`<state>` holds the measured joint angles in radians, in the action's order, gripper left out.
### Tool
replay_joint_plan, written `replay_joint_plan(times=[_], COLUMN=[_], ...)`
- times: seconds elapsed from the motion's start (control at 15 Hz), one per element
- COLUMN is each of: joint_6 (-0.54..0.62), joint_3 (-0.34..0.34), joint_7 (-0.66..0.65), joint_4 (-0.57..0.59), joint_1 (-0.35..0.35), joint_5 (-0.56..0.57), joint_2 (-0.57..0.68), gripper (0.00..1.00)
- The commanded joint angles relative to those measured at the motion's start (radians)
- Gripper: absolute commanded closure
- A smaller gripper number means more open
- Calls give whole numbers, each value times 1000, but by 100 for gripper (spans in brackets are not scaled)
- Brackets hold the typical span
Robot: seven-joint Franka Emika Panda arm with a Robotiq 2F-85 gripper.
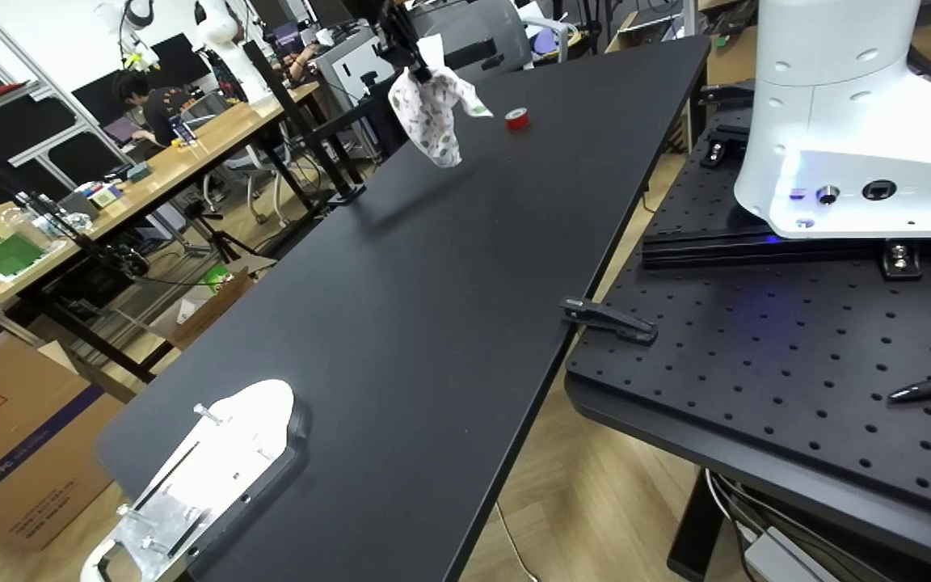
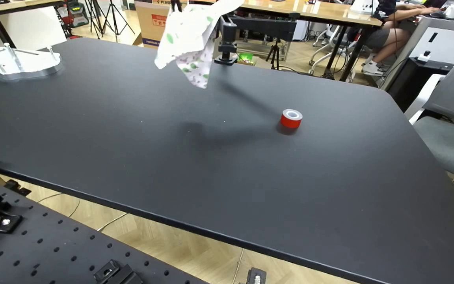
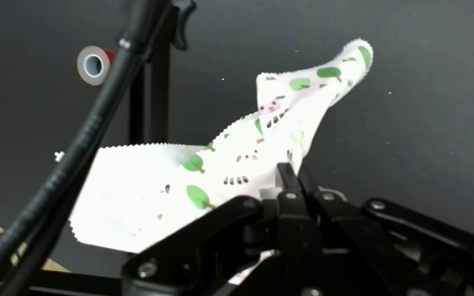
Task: Remove the towel from the bar and put it on the table
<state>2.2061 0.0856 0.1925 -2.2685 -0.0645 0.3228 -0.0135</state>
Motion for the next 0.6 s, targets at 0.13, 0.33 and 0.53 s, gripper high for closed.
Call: replay_joint_plan(times=[0.13,0.33,0.53], joint_6=[-21,-17,62], joint_3=[52,67,60], joint_7=[49,32,-152], joint_4=[-14,-22,-38], joint_1=[-65,-81,-87], joint_5=[-67,-51,53], joint_2=[19,48,87], gripper=[99,99,99])
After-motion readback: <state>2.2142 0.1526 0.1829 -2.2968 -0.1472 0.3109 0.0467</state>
